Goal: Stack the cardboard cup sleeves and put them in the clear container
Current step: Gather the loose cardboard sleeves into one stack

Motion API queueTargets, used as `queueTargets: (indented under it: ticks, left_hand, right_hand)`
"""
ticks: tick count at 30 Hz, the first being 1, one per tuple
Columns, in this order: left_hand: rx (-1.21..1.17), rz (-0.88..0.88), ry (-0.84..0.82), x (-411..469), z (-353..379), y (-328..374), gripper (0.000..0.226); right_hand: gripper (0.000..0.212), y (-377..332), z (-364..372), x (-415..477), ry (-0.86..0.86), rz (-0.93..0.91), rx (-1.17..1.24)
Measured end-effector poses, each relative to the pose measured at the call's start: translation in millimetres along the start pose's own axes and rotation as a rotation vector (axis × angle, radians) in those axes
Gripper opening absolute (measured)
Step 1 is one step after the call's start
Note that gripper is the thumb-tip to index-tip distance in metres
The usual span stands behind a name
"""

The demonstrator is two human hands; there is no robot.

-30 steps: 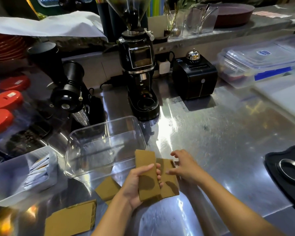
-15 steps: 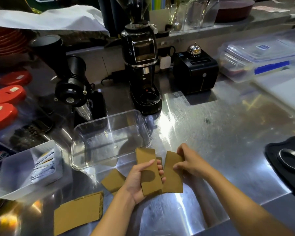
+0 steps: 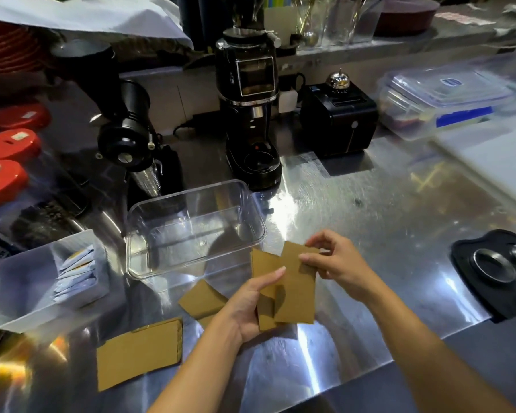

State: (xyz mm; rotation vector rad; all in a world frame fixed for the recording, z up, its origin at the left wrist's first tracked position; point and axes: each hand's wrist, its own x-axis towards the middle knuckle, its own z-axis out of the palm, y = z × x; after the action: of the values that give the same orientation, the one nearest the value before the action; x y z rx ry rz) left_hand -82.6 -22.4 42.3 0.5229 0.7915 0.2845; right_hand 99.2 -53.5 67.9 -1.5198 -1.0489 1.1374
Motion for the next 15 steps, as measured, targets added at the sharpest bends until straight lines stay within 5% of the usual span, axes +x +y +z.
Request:
queueTargets:
  ticks: [6,11,15]
  left_hand:
    - [-0.002,0.006,-0.046,-14.2,-11.2,-5.0,0.024]
    - [-0.155,0.035,0.026,-24.9,-28.9,-4.5,0.024]
    - [-0.216,0.042,0.070,-32.7,-43.2,-4.9,0.023]
  right_hand:
    - [0.017,10.7,40.8,2.5,-0.068,-0.049,-0.102]
    - [0.015,28.6,52.3,12.0,0.053,-0.074,-0.228]
    - [0.048,42.4,53.7,22.4,-0.110,-0.042,-0.620]
